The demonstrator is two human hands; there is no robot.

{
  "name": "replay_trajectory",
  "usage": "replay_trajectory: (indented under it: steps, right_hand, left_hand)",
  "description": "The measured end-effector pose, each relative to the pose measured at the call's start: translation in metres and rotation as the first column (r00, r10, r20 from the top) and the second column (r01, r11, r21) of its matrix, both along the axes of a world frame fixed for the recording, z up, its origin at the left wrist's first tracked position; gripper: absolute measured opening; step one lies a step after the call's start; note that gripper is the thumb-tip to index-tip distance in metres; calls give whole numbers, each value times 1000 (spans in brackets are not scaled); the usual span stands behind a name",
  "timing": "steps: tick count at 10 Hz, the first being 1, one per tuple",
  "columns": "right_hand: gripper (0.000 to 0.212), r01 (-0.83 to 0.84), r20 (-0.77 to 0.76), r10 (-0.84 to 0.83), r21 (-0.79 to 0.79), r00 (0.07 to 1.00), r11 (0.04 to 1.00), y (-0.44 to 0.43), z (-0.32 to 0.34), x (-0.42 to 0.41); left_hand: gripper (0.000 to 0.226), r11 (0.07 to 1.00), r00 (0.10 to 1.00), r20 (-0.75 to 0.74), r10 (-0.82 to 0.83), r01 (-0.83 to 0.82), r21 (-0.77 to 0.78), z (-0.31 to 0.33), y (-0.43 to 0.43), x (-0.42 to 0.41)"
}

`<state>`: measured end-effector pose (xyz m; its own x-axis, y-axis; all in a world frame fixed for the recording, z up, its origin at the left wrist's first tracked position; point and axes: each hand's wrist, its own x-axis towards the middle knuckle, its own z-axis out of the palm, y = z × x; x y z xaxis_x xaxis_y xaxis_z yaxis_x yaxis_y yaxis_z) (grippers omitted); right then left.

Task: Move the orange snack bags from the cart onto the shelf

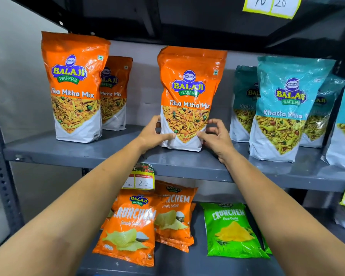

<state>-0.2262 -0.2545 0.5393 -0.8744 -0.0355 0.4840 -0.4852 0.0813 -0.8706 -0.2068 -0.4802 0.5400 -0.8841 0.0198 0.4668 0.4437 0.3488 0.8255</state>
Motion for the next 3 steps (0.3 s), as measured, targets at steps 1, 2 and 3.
replay_trajectory:
  steps: [1, 2, 3]
  right_hand:
    - [48, 76, -71, -69, 97, 995, 992, -2, 0, 1]
    - [65, 399, -337, -296, 299, 894, 867, -7, 4, 16]
    - [72, 696, -679, -297, 438, 671, 570, -13, 9, 35]
  left_hand:
    - [64, 997, 997, 48, 55, -53, -50, 1, 2, 1]
    - [75, 942, 964, -79, 253, -264, -205, 5, 7, 18]
    - [87, 753, 813, -395, 428, -562, -341, 15, 9, 37]
